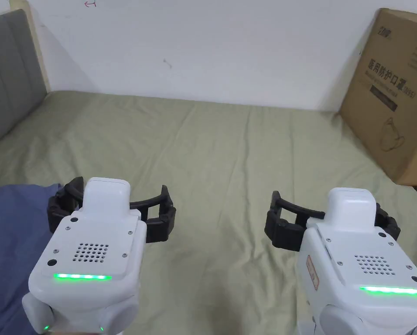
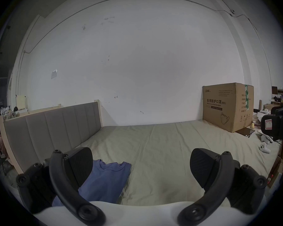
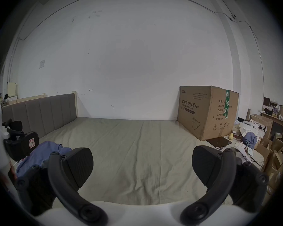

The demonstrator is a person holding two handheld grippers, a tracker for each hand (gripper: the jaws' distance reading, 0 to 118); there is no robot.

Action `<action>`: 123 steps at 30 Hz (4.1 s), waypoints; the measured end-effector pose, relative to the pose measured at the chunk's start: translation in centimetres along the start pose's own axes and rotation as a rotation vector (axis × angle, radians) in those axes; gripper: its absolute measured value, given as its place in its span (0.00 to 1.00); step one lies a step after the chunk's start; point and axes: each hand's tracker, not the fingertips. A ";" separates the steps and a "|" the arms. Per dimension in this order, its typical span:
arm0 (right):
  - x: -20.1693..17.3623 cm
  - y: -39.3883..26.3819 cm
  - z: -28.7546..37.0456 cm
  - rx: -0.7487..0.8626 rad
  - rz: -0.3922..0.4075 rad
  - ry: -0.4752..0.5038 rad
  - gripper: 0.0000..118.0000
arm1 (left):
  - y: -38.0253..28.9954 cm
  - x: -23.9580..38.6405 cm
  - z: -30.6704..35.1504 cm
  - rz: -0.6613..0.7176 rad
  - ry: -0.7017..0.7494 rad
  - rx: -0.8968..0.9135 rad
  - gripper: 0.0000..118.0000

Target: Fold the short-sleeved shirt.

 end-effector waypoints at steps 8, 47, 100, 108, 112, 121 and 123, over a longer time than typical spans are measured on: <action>0.1 0.1 0.1 0.004 0.003 -0.002 1.00 | 0.1 0.0 0.1 0.003 0.000 0.004 0.99; 2.1 4.4 -0.9 0.014 0.095 0.131 1.00 | 6.4 -1.5 -1.3 -0.107 -0.087 0.099 0.99; 0.2 1.7 0.9 -0.031 -0.010 0.034 0.41 | 2.8 0.7 1.3 -0.052 -0.009 0.046 0.14; -0.3 1.8 1.1 -0.041 0.002 0.054 0.00 | 3.2 0.0 1.5 -0.008 -0.035 0.034 0.00; -0.2 1.7 1.0 -0.056 -0.008 0.064 0.00 | 3.1 -0.2 1.4 0.005 -0.034 0.020 0.00; -0.5 2.1 0.9 -0.049 0.005 0.076 0.00 | 2.9 -0.5 1.6 -0.009 -0.019 0.016 0.00; -1.0 2.3 0.8 -0.046 0.010 0.094 0.00 | 2.9 -1.1 1.8 0.003 -0.006 0.012 0.00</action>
